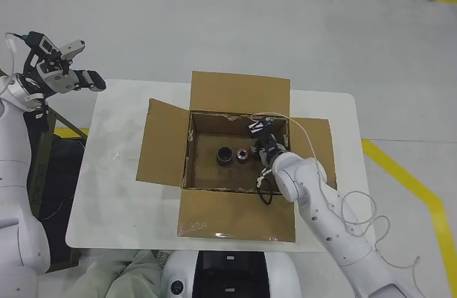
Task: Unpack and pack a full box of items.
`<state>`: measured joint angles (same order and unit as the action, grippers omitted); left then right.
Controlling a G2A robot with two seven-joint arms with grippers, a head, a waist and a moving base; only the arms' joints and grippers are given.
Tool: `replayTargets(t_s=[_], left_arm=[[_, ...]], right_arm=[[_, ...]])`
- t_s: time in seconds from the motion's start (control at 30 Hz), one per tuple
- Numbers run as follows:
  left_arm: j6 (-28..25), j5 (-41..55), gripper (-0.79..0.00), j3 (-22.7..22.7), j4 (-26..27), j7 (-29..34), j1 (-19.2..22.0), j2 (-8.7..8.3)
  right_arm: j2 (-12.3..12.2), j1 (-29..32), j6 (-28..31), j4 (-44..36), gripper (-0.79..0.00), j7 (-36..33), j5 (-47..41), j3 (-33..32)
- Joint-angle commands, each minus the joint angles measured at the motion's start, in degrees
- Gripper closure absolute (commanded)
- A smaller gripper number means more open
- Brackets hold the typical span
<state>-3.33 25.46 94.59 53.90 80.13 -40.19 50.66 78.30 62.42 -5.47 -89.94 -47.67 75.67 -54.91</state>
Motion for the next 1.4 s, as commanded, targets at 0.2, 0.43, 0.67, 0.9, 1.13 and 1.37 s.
replayTargets(t_s=[0.2,0.43,0.67,0.9,1.13,1.37], left_arm=[[0.0,0.0,-0.785,0.0,0.0,0.0,0.0,0.0],[0.0,0.0,-0.785,0.0,0.0,0.0,0.0,0.0],[0.0,0.0,-0.785,0.0,0.0,0.0,0.0,0.0],[0.0,0.0,-0.785,0.0,0.0,0.0,0.0,0.0],[0.0,0.0,-0.785,0.0,0.0,0.0,0.0,0.0],[0.0,0.0,-0.785,0.0,0.0,0.0,0.0,0.0]], right_arm=[[-0.5,3.0,1.4,-7.0,-0.4,-0.4,0.0,-2.5],[-1.4,8.6,5.6,-17.6,-0.434,-1.6,-0.4,-4.8],[-2.4,14.2,11.2,-26.4,-0.449,-2.7,-6.6,-8.8],[-3.5,19.0,18.4,-31.8,-0.453,-4.7,-19.3,-15.4],[-4.9,23.1,23.7,-34.4,-0.459,-6.2,-30.9,-24.0],[-5.9,25.8,26.1,-32.3,-0.483,-6.3,-42.0,-31.8]])
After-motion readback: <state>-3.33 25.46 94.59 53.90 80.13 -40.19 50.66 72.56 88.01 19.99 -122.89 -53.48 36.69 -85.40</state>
